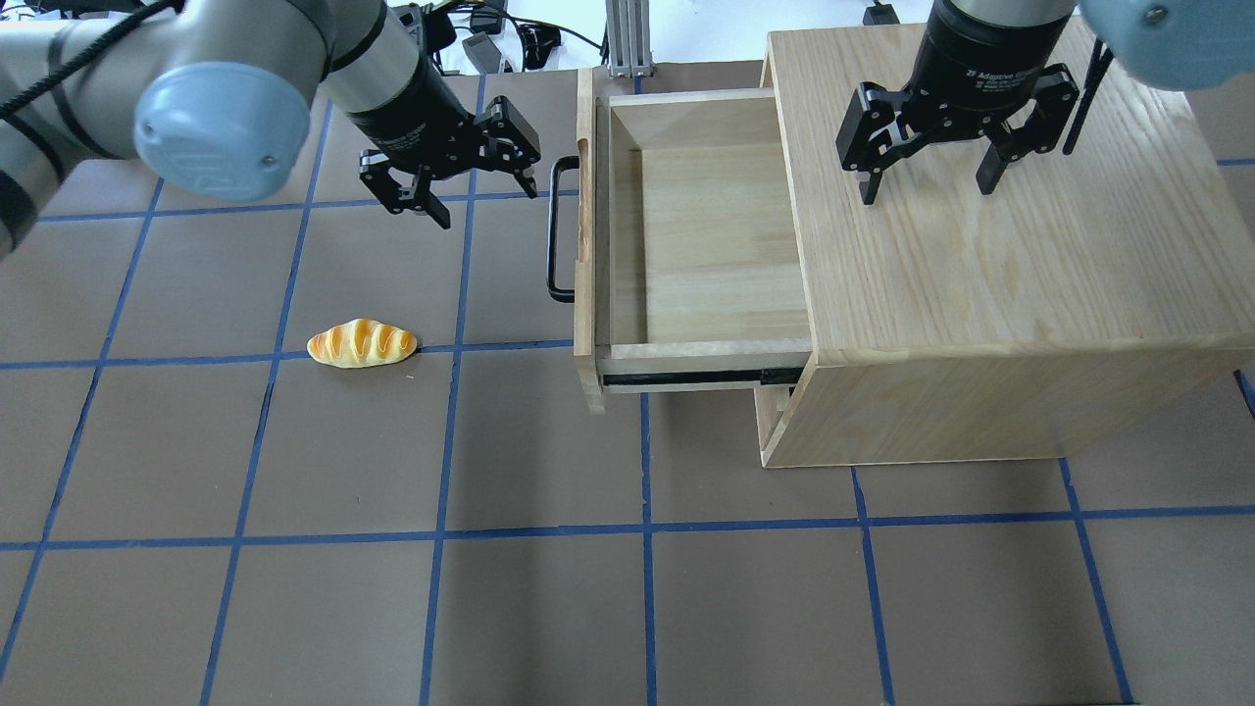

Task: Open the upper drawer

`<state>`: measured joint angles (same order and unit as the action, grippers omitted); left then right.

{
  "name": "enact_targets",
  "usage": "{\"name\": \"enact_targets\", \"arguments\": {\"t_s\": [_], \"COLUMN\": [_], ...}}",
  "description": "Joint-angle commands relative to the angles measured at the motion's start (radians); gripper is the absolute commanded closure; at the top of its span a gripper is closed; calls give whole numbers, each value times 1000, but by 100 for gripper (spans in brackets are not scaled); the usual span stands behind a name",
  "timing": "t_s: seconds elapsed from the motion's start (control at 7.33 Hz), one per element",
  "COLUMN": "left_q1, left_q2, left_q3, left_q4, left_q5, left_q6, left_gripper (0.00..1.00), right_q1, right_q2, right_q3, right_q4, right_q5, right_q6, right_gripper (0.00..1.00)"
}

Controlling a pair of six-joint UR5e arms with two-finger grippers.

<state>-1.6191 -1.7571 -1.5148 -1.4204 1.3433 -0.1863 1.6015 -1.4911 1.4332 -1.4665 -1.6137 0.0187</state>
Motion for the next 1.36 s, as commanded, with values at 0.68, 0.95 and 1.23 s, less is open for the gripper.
{"name": "enact_targets", "arguments": {"t_s": [0.68, 0.95, 1.23], "left_q1": [50, 67, 67], "left_q2": [197, 179, 180], "left_q3": [24, 36, 22], "left_q4": [-213, -177, -167], "left_q5": [293, 257, 234], "left_q6": [238, 260, 287], "left_gripper": [0, 0, 0], "right_q1": [0, 0, 0], "right_q2": [0, 0, 0], "right_q3": [0, 0, 0], "right_q4": [0, 0, 0], "right_q5": [0, 0, 0], "right_q6": [0, 1, 0], "right_gripper": [0, 0, 0]}}
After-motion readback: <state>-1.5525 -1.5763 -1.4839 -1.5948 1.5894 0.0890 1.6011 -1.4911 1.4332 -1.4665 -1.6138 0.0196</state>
